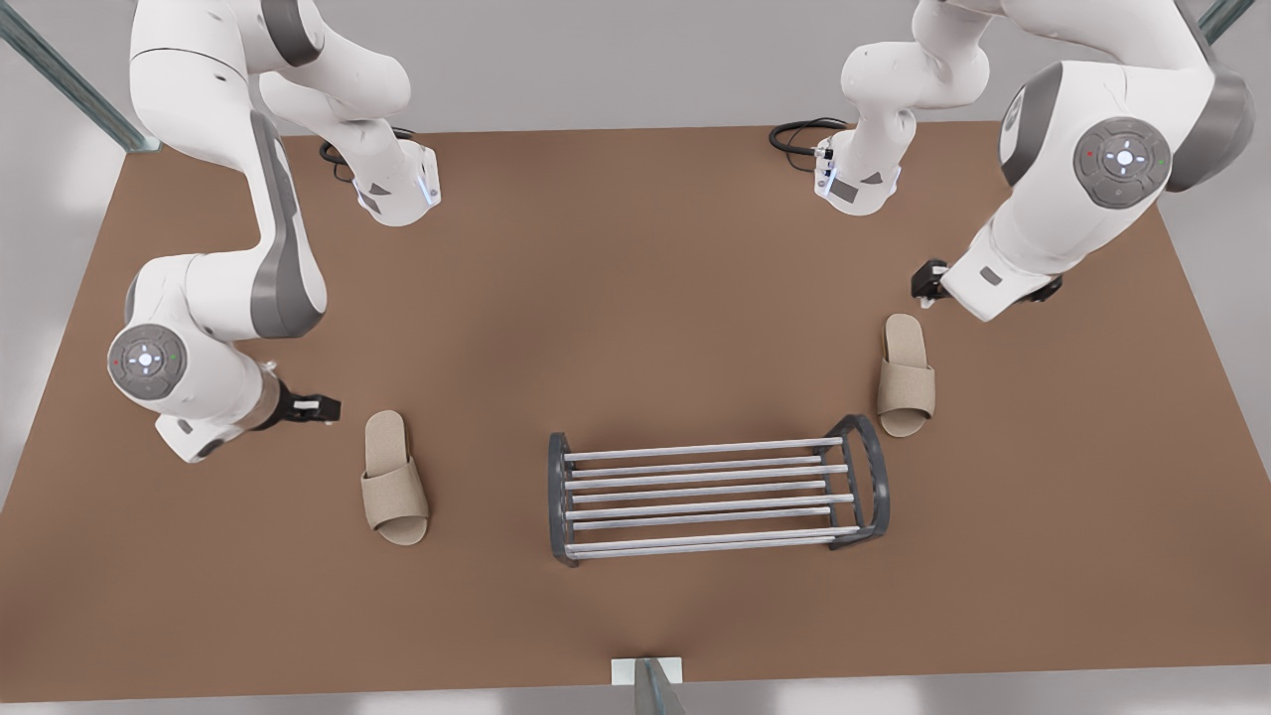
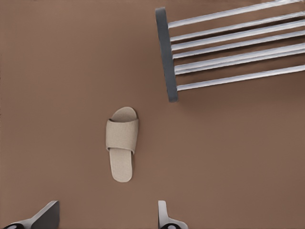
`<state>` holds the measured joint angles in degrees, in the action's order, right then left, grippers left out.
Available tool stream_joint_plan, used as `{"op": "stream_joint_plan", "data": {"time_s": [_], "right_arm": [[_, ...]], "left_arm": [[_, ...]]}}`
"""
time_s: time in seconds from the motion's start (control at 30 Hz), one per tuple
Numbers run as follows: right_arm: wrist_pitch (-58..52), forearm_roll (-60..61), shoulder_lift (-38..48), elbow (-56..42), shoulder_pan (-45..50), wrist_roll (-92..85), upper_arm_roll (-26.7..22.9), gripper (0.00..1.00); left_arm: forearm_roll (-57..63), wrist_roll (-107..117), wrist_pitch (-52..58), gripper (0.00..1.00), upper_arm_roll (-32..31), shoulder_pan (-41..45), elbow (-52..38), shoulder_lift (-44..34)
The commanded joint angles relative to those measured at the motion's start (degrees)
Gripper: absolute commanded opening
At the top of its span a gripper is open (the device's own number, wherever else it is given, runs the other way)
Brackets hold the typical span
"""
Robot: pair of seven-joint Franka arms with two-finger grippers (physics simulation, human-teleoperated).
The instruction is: Place the right shoe on the shoe rack with the right arm, and place the left shoe on the shoe rack with the left arm
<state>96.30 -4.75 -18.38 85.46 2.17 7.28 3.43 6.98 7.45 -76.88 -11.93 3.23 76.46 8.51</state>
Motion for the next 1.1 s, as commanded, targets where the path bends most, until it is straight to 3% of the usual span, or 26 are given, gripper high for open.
{"op": "stream_joint_plan", "data": {"time_s": [0.0, 0.1, 0.13, 0.17, 0.2, 0.27, 0.37, 0.47, 0.53, 0.63, 0.67, 0.8, 0.93, 1.07], "right_arm": [[4.1, 2.6, -0.3, -0.2, -0.7, -1.1, -0.1, 1.00], [7.9, 3.7, -6.9, -1.4, -3.7, -3.3, -0.1, 1.00], [9.5, 4.2, -9.0, -0.4, -3.7, -3.9, -0.1, 1.00], [12.3, 4.3, -10.3, 2.2, -3.7, -3.9, 0.0, 1.00], [25.0, 4.3, -9.3, 14.0, -3.6, -6.0, 0.2, 1.00], [39.7, 4.4, -8.9, 23.9, -5.1, -7.2, 2.7, 1.00], [42.2, 4.3, -9.0, 24.0, -5.9, -7.5, 2.7, 1.00], [46.8, 5.3, -9.5, 23.5, -7.4, -16.8, 3.0, 1.00], [48.6, 6.2, -10.5, 22.6, -8.3, -21.3, 3.0, 1.00], [51.0, 6.2, -13.6, 20.9, -9.4, -26.4, 3.0, 1.00], [51.2, 6.2, -14.5, 20.4, -9.9, -30.3, 3.0, 1.00], [51.2, 5.8, -15.8, 18.6, -10.7, -42.4, 2.9, 1.00], [50.5, 5.8, -15.8, 18.9, -12.3, -47.6, 2.9, 1.00], [47.0, 5.8, -15.3, 21.2, -15.0, -51.6, 2.9, 1.00]], "left_arm": [[0.7, 3.7, -6.2, 1.00, 0.0, 0.2, 0.2, -0.2], [0.6, 4.2, -5.9, 1.00, -0.1, 0.4, 0.2, -0.1], [0.7, 6.1, 0.7, 1.00, -3.2, 2.6, 0.0, -0.2], [4.3, 19.7, 15.3, 1.00, -5.3, 10.7, 0.1, 0.5], [10.5, 37.6, 21.3, 1.00, -5.3, 24.1, 2.6, 3.1], [20.7, 69.8, 27.4, 1.00, -5.3, 41.2, 4.3, 14.0], [40.0, 76.9, 33.5, 1.00, -5.2, 47.9, 9.4, 24.5], [39.9, 125.3, -3.8, 1.00, -4.9, 45.3, 26.1, 22.3], [46.6, 158.0, -30.6, 1.00, -2.6, 43.6, 36.3, 20.1], [60.4, 210.3, -35.4, 1.00, -1.8, 43.6, 48.1, 11.8], [60.9, 213.4, -35.9, 1.00, -1.9, 43.6, 52.8, 9.3], [69.7, 213.6, -42.9, 1.00, -0.2, 43.6, 67.4, 4.3], [87.1, 208.3, -53.2, 1.00, 13.2, 43.6, 70.8, 4.9], [103.0, 204.9, -58.2, 1.00, 21.9, 43.6, 74.8, 4.4]]}}
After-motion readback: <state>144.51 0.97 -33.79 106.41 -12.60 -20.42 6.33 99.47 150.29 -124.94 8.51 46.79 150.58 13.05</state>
